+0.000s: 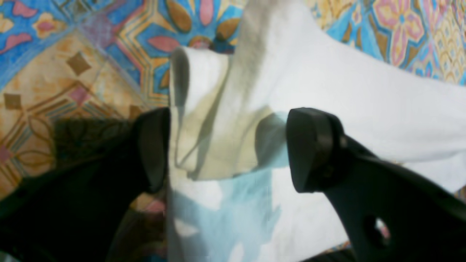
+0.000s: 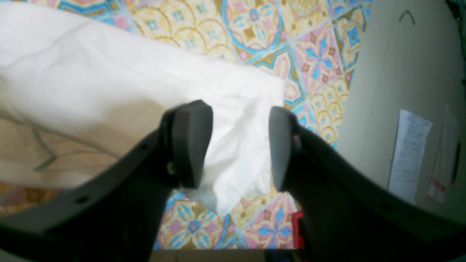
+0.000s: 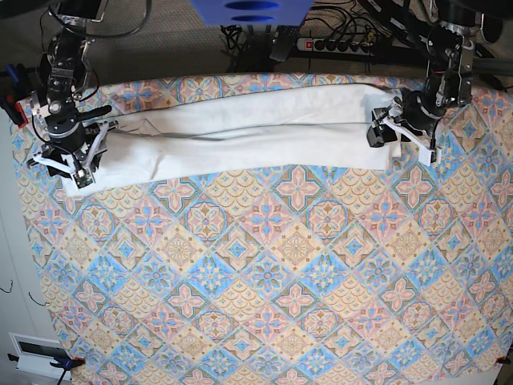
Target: Fold the T-shirt properly
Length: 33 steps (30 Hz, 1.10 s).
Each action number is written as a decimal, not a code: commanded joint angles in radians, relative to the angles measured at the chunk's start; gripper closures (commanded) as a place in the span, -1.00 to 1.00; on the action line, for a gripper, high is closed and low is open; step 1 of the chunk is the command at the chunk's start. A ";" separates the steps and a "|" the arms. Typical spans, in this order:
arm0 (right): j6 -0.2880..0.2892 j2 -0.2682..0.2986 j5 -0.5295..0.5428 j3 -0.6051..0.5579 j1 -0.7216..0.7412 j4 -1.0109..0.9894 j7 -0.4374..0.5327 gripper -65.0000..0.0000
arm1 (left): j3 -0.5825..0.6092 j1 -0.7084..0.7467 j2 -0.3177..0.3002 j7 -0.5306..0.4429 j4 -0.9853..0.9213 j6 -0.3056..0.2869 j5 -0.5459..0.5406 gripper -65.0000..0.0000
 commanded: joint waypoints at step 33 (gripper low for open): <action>-0.006 0.012 0.001 -0.226 0.006 0.050 0.017 0.58 | -0.250 0.009 -0.131 0.034 0.110 -0.085 -0.014 0.98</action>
